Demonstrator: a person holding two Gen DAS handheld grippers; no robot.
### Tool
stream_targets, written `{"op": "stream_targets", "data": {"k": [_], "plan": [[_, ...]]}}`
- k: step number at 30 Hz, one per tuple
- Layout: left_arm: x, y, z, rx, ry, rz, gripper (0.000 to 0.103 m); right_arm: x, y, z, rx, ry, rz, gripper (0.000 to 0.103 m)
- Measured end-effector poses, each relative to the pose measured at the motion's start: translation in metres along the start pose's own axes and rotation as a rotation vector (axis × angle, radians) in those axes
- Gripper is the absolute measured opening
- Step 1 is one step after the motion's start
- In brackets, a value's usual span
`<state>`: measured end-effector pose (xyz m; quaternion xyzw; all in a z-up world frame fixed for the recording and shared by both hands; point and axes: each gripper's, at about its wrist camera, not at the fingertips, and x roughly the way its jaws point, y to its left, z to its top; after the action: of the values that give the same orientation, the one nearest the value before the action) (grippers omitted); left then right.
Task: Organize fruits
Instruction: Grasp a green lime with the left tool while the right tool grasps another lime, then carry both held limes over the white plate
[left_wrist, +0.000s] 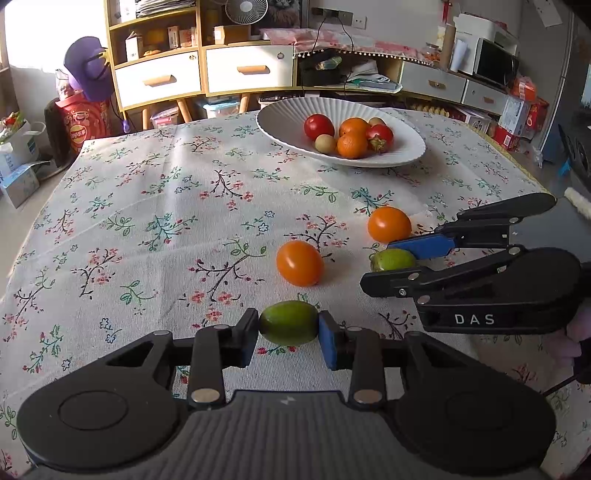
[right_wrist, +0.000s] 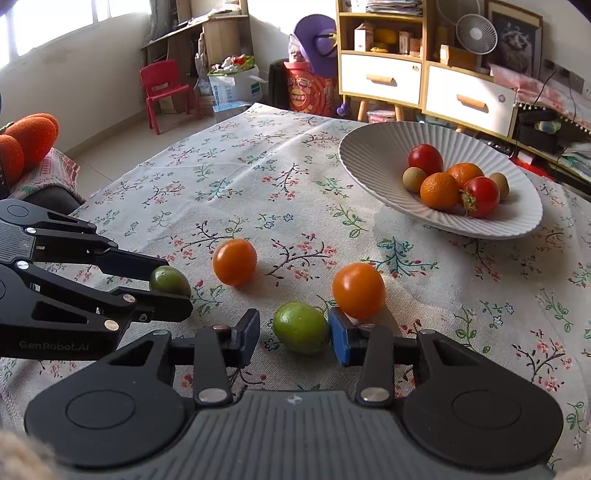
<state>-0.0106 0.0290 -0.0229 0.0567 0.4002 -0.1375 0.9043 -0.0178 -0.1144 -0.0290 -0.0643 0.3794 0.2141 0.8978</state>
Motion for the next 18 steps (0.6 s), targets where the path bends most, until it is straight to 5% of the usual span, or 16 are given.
{"op": "stream_targets", "data": {"k": [18], "plan": [[-0.003,0.004,0.008,-0.009,-0.025,0.013,0.028,-0.014,0.004,0.006,-0.017,-0.035,0.021,0.028]]}}
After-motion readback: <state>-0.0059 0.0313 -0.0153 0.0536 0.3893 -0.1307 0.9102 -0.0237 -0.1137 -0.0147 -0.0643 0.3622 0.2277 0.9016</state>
